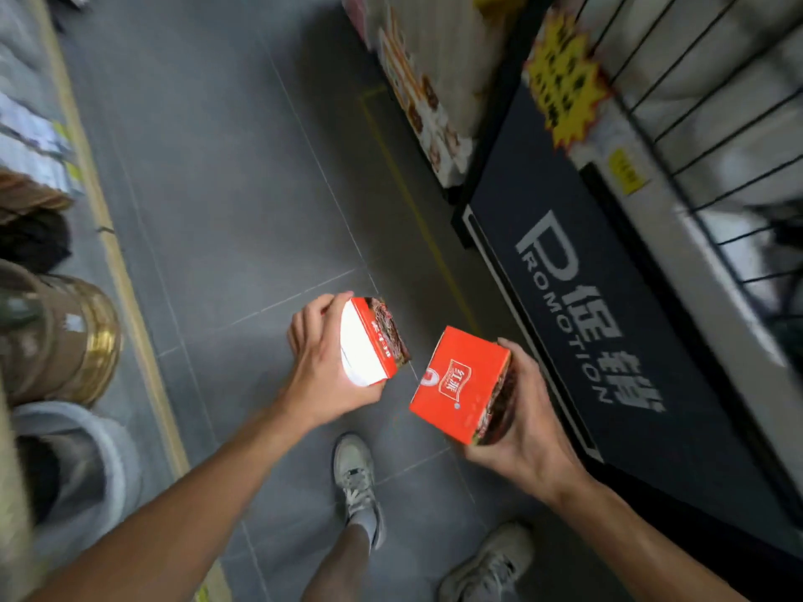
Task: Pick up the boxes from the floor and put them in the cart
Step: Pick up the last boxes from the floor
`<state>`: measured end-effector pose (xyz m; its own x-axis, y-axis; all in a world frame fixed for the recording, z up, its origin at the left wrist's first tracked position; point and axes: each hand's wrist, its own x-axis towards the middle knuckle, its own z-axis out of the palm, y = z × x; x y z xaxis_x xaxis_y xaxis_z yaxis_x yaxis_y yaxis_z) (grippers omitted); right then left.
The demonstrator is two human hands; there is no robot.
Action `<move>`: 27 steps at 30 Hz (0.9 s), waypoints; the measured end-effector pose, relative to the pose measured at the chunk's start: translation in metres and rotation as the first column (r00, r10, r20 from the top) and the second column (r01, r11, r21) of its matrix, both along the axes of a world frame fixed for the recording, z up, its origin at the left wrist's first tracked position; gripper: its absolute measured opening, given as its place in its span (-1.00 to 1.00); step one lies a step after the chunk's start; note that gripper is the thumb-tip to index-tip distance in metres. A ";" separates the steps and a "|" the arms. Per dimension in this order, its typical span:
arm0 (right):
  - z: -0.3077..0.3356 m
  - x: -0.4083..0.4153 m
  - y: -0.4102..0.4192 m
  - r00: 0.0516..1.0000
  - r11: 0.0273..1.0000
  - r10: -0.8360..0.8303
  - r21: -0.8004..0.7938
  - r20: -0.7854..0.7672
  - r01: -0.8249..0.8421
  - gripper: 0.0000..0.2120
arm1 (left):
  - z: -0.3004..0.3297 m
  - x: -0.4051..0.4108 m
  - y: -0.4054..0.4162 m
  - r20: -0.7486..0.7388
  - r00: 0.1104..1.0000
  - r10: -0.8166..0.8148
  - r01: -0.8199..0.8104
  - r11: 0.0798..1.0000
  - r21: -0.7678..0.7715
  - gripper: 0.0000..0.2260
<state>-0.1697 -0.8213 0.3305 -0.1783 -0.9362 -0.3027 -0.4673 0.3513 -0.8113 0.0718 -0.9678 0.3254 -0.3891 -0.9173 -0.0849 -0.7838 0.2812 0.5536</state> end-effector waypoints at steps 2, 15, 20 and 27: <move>0.058 -0.002 -0.001 0.997 1.000 -0.025 -0.005 0.072 0.026 0.10 | 0.061 -0.004 0.001 -0.023 1.000 0.015 -0.016 0.999 -0.044 0.01; 0.357 -0.017 0.059 0.999 0.951 -0.013 -0.309 0.031 0.022 0.22 | 0.371 0.006 0.062 -0.036 0.999 -0.001 -0.007 0.976 -0.219 0.12; 0.423 -0.033 0.095 0.999 0.900 0.011 -0.434 -0.035 -0.025 0.17 | 0.431 -0.003 0.099 -0.133 0.989 -0.069 0.030 0.960 -0.278 0.08; 0.466 -0.053 0.137 0.997 0.872 -0.067 -0.489 -0.050 0.034 0.18 | 0.469 -0.042 0.117 -0.243 0.957 -0.157 0.069 0.939 -0.336 0.08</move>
<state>-0.2231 -0.6847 0.7963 -0.2323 -0.9512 0.2031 -0.5152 -0.0568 -0.8552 0.0294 -0.8508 0.7948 -0.4592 -0.8266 0.3254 -0.5753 0.5558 0.6001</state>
